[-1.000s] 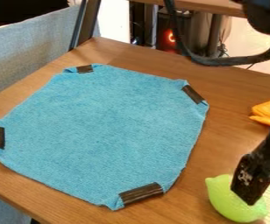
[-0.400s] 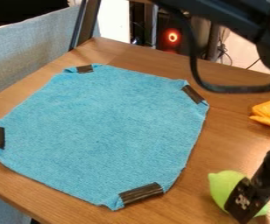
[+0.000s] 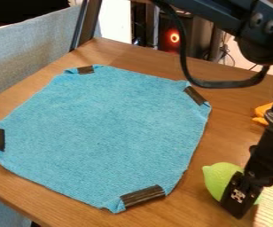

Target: Place the yellow object on the top left corner of the cloth

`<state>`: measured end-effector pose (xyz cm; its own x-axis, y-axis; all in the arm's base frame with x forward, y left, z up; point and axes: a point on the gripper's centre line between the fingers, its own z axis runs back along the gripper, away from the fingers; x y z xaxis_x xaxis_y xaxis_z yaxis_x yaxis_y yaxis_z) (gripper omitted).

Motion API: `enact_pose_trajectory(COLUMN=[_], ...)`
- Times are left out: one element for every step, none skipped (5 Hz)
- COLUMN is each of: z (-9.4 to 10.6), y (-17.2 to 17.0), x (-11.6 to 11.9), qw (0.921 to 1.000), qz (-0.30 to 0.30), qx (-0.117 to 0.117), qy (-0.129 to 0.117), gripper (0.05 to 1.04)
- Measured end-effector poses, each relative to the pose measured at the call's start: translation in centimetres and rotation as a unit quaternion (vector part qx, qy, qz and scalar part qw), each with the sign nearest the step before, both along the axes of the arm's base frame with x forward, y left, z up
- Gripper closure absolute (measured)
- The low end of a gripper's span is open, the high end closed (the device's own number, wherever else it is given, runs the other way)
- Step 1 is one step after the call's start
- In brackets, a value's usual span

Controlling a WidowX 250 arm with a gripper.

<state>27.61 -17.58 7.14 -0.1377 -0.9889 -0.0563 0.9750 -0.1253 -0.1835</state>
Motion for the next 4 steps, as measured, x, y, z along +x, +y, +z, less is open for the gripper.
enact_pose_trajectory(z=[0.4,2.9,5.5,7.0], y=[1.2,3.0,4.8,8.0], x=[0.6,1.3,1.7,2.6], qw=[0.9996,0.9966,0.9918,0.9813], qz=[0.027,0.071,0.104,0.17], qx=[-0.004,-0.04,-0.068,-0.079], qy=[0.001,-0.006,-0.027,-0.044], gripper=[0.234,0.234,0.235,0.236])
